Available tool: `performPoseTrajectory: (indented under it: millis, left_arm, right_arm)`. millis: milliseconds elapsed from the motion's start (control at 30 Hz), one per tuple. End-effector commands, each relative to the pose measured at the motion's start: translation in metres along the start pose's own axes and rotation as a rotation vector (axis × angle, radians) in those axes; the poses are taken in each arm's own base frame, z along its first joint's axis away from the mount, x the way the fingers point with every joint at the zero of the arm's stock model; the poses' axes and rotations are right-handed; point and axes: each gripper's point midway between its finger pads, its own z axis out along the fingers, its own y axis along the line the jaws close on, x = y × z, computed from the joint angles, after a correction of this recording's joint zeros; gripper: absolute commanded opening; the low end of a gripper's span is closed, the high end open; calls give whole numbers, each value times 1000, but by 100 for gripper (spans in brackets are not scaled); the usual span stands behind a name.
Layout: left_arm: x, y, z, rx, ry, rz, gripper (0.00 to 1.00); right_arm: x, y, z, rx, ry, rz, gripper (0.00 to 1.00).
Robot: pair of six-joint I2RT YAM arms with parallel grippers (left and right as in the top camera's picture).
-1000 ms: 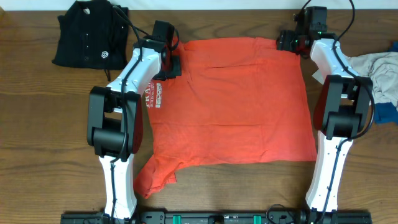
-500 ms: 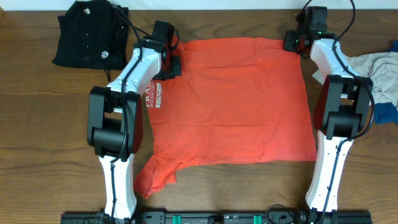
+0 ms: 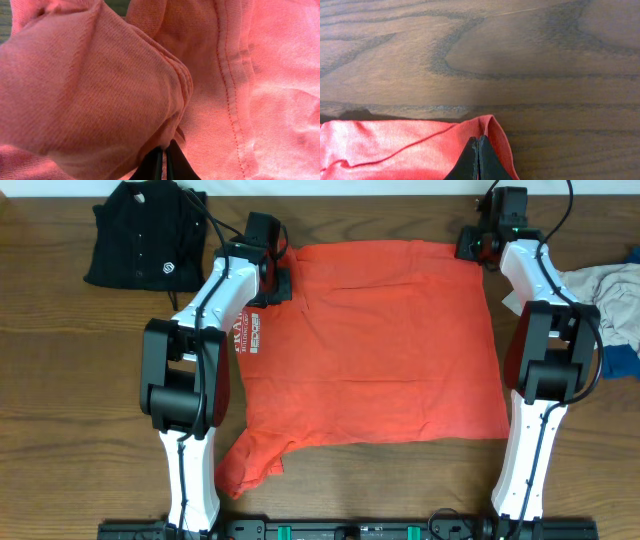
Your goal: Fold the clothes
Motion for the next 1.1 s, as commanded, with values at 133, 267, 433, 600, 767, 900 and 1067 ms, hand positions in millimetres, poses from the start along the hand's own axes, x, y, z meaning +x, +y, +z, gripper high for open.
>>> performPoseTrajectory:
  millis: [133, 267, 433, 600, 767, 900, 1067]
  left_arm:
    - [-7, 0, -14, 6, -29, 7, 6]
    - [-12, -1, -27, 12, -52, 10, 6]
    - [-13, -2, -31, 14, -60, 10, 6]
    - [-14, -2, -31, 14, -61, 10, 6]
    - [-14, -2, -31, 15, -64, 10, 6]
    - [-14, -2, -31, 15, -64, 10, 6]
    - [-14, -2, -31, 15, -64, 10, 6]
  right_arm:
    - [-17, 8, -14, -4, -18, 7, 1]
    - [-26, 11, -29, -7, -34, 5, 1]
    - [-18, -6, -28, 63, -6, 16, 12]
    - [-14, -20, -24, 113, 7, -5, 27]
    - [-16, -20, -18, 109, -8, -8, 43]
    - [-11, -12, -10, 102, 1, -67, 43]
    - [-3, -7, -3, 129, 17, -111, 43]
